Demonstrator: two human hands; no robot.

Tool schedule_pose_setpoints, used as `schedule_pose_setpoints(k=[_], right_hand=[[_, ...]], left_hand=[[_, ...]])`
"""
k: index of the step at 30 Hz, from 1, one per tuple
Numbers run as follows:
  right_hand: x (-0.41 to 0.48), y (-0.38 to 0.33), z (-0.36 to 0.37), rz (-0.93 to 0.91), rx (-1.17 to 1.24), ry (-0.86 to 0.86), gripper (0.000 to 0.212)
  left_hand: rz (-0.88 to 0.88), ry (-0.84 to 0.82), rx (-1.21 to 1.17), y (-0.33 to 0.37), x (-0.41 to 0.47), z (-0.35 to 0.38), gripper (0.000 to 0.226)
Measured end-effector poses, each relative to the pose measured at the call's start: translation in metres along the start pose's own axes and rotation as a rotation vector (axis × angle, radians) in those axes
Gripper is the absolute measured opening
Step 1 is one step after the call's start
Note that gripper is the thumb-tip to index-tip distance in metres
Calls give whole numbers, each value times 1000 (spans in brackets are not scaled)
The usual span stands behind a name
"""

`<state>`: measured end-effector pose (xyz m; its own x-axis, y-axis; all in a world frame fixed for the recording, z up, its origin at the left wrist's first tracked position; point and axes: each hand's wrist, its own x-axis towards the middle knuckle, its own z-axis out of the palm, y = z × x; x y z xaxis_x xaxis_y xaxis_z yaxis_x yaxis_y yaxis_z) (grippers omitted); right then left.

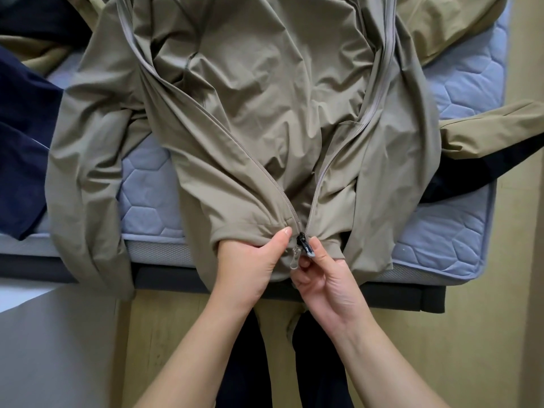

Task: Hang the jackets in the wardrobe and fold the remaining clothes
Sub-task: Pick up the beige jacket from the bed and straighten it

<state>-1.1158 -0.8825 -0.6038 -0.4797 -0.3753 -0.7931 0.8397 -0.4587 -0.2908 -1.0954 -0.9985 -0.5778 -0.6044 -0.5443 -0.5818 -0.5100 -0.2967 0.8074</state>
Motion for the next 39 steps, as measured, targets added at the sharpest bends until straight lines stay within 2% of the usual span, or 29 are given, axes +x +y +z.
schedule_pose_setpoints(k=[5,10,18,21,24,27,31,33,36,39], right_hand=[[-1,0,2,-19,94,23,29],[-2,-1,2,-25,72,33,34],[-4,-4,6,-24,110,43,25],[-3,-5,8,-31,107,54,22],[-1,-7,10,-36,85,112,11],[0,-8,9,-44,33,164,16],[3,-5,5,-54,-28,220,13],[3,-2,2,-41,-26,249,16],[3,-1,1,-34,-1,289,15],[0,-3,9,3,-104,303,18]], left_hand=[[50,0,9,0,-2,2,23],[59,4,13,0,-2,2,27],[85,12,80,1,1,5,29],[115,-31,103,0,1,4,25],[133,-101,154,0,4,1,23],[152,-233,287,2,9,-6,22],[115,-425,416,5,18,-10,18],[85,-460,509,3,25,-11,12],[-15,-401,467,-3,26,-9,18],[-125,-301,413,-12,24,-8,29]])
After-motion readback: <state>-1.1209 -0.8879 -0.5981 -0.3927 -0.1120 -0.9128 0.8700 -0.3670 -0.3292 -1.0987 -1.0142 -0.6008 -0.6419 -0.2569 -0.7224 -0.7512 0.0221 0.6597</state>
